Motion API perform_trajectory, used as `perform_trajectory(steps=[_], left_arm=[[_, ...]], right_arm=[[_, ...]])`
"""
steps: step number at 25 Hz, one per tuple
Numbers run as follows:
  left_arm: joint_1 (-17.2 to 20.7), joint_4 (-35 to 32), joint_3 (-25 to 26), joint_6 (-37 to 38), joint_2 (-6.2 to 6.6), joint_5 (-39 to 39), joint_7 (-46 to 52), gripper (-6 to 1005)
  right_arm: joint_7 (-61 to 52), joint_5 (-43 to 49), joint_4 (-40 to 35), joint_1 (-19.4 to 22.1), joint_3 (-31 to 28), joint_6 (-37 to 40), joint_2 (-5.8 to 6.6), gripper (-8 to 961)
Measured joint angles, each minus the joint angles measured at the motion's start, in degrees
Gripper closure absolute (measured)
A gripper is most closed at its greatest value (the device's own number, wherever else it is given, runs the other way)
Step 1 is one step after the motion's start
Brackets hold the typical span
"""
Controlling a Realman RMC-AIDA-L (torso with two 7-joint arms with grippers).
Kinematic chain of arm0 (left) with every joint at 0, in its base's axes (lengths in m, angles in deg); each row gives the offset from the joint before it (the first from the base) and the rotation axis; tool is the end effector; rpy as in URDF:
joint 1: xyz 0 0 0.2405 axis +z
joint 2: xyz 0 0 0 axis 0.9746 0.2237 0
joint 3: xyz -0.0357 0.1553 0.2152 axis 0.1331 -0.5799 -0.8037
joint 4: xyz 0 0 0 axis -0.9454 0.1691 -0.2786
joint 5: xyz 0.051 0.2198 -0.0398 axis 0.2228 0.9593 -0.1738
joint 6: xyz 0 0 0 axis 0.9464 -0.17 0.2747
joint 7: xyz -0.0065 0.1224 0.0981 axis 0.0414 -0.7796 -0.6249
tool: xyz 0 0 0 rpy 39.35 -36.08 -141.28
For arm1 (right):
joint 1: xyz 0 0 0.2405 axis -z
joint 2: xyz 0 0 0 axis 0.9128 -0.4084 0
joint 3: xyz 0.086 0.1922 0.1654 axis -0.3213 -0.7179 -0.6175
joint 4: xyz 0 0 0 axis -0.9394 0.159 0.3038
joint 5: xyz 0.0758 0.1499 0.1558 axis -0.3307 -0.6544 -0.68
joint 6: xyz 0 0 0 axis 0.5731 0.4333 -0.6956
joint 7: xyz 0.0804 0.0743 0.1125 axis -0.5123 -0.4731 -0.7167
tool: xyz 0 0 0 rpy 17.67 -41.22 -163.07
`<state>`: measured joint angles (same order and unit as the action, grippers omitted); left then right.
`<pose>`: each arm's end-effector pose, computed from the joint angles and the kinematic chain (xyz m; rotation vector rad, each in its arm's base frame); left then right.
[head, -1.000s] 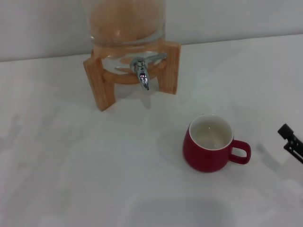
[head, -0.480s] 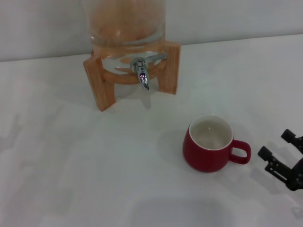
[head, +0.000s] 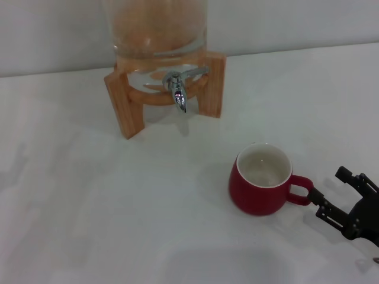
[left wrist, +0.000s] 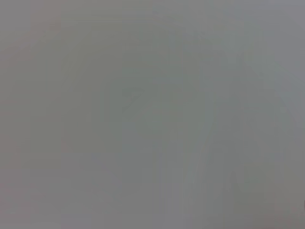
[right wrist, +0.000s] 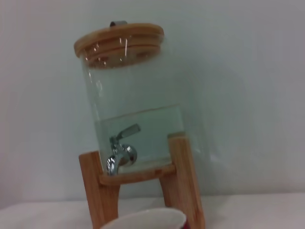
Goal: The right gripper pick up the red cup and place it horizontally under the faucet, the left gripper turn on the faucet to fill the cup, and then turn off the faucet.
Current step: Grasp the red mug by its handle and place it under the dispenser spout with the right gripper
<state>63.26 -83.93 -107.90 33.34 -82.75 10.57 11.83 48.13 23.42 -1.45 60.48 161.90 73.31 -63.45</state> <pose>-0.3401 0.3092 0.0244 -1.5327 -0.4756 -1.1335 0.3834 0.1956 -0.0451 -1.9386 0.6615 0.9031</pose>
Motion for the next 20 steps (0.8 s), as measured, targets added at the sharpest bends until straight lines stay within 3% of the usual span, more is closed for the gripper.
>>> perform_trajectory(steps=[20], left_arm=[[-0.3, 0.0, 0.0, 0.0, 0.09, 0.0, 0.0, 123]], right_arm=[[0.1, 0.7, -1.1, -0.5, 0.5, -3.0, 0.0, 115]])
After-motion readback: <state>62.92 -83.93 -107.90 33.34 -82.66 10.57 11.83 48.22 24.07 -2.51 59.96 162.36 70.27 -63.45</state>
